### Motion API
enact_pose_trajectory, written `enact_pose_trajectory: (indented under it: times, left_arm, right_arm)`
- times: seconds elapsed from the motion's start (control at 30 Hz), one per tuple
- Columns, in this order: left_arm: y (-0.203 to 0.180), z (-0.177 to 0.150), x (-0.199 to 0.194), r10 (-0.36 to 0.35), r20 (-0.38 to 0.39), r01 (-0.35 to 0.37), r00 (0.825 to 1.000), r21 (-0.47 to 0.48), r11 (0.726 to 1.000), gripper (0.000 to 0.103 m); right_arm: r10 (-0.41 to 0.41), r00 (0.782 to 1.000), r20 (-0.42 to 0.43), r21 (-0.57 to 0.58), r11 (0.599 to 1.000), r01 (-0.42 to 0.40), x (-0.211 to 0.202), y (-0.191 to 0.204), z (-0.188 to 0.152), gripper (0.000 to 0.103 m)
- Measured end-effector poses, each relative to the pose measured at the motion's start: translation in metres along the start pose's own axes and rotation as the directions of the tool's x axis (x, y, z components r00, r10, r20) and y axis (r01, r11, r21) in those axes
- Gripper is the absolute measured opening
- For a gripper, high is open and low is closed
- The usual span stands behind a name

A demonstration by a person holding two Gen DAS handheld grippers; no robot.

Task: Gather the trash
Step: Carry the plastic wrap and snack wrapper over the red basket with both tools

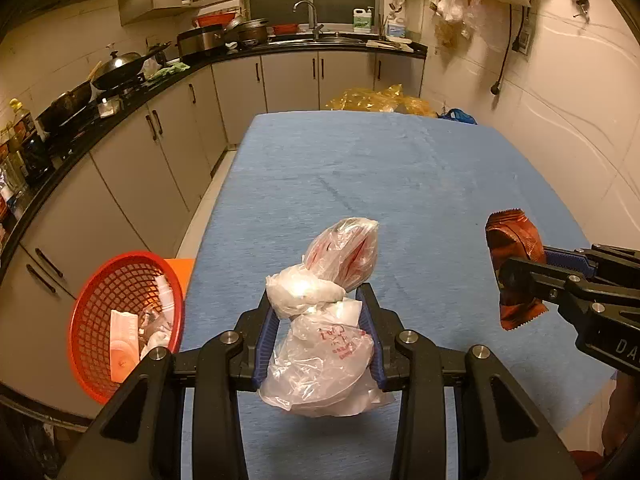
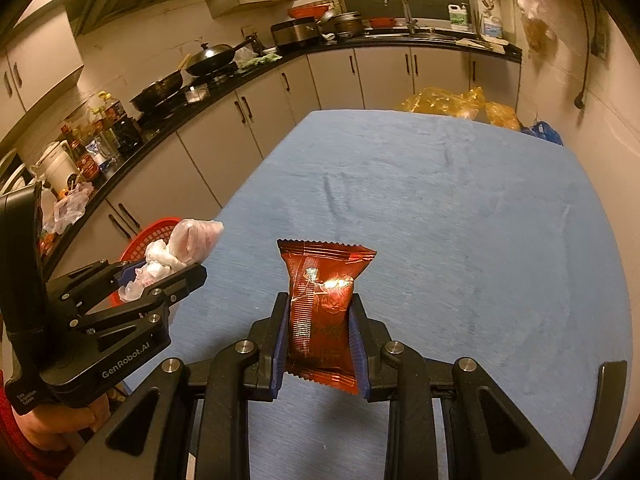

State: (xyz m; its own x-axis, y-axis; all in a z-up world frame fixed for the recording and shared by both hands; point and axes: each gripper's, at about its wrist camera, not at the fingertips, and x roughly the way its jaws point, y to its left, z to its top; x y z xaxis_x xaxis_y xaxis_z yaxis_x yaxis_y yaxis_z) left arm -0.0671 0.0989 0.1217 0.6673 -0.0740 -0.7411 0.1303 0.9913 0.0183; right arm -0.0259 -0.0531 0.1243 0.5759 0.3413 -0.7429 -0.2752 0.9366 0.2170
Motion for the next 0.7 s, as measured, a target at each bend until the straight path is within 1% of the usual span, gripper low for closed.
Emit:
enact_pose_trajectory:
  times: [0.27, 0.7]
  left_arm:
    - [0.012, 0.0, -0.005, 0.02, 0.007, -0.02, 1.0, -0.026, 0.999, 0.037]
    - [0.029, -0.01, -0.007, 0.035, 0.006, -0.034, 0.999, -0.096, 0.995, 0.037]
  right_arm:
    - [0.019, 1.0, -0.005, -0.024, 1.0, -0.019, 0.005, 0.012, 0.006, 0.03]
    - [0.032, 0.999, -0.031, -0.073, 0.997, -0.034, 0.013, 0.027, 0.01, 0.03]
